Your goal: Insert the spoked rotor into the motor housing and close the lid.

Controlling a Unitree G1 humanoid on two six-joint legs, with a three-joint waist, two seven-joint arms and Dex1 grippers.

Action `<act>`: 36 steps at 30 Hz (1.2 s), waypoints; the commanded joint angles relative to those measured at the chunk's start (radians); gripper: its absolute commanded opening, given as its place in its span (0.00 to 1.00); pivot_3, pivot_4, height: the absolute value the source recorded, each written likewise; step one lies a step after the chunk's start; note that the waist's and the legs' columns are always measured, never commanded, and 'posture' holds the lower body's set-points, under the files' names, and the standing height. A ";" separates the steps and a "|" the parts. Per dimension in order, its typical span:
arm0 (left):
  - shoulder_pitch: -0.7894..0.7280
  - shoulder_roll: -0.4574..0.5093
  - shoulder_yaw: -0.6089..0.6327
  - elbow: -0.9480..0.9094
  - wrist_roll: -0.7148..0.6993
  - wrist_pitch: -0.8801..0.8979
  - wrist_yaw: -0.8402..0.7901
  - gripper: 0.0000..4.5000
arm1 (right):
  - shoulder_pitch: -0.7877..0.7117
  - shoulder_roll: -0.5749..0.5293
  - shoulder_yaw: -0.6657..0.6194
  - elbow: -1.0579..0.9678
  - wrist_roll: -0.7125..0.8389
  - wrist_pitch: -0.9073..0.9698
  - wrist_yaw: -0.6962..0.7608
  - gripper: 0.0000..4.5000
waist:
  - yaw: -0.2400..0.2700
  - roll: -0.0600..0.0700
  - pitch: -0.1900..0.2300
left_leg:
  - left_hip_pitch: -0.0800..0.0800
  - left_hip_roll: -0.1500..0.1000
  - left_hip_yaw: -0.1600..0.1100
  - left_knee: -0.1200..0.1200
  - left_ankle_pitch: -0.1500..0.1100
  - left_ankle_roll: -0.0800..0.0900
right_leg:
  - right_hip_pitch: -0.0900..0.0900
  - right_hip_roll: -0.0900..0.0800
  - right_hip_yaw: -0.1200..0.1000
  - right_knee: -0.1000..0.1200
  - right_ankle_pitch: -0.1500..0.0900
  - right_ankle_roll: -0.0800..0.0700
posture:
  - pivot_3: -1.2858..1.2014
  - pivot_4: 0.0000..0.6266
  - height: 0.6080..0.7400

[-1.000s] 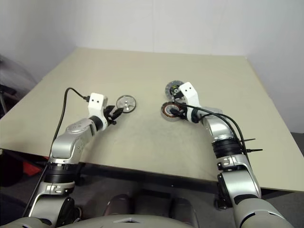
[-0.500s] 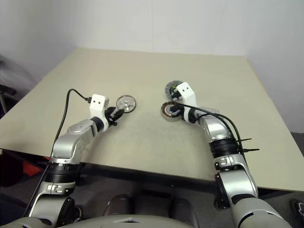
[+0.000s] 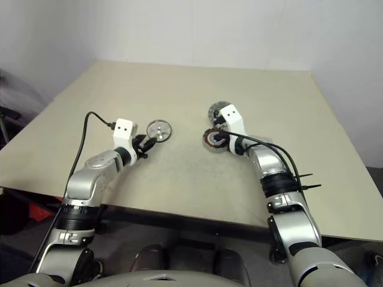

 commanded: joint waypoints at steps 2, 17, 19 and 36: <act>-0.005 0.009 0.008 -0.045 -0.007 -0.011 0.001 0.53 | 0.004 -0.015 0.001 -0.088 0.013 0.026 0.025 0.01 | 0.000 0.000 0.000 | 0.000 0.000 0.000 0.000 0.000 0.000 | 0.000 0.000 0.000 0.000 0.000 0.000 | 0.52 0.00 1.00; -0.007 0.009 -0.001 -0.049 -0.007 -0.005 -0.005 0.53 | -0.080 -0.022 -0.022 0.017 -0.001 -0.030 0.003 0.01 | 0.000 0.000 0.000 | 0.000 0.000 0.000 0.000 0.000 -0.001 | 0.000 0.000 0.000 0.000 0.000 0.000 | 0.52 0.00 1.00; -0.004 0.010 -0.001 -0.053 -0.007 -0.004 -0.004 0.53 | -0.084 -0.018 -0.013 0.086 -0.017 -0.064 -0.004 0.01 | 0.000 0.000 0.000 | 0.000 0.000 0.000 0.000 0.000 -0.001 | 0.000 0.000 0.000 0.000 0.000 0.000 | 0.52 0.00 1.00; 0.004 0.009 -0.001 -0.061 -0.010 0.002 0.000 0.53 | -0.123 -0.043 -0.056 0.025 0.008 -0.070 0.018 0.01 | 0.000 0.000 0.000 | 0.000 0.000 0.000 0.000 0.001 -0.001 | -0.001 0.000 0.000 0.000 0.000 0.000 | 0.52 0.00 1.00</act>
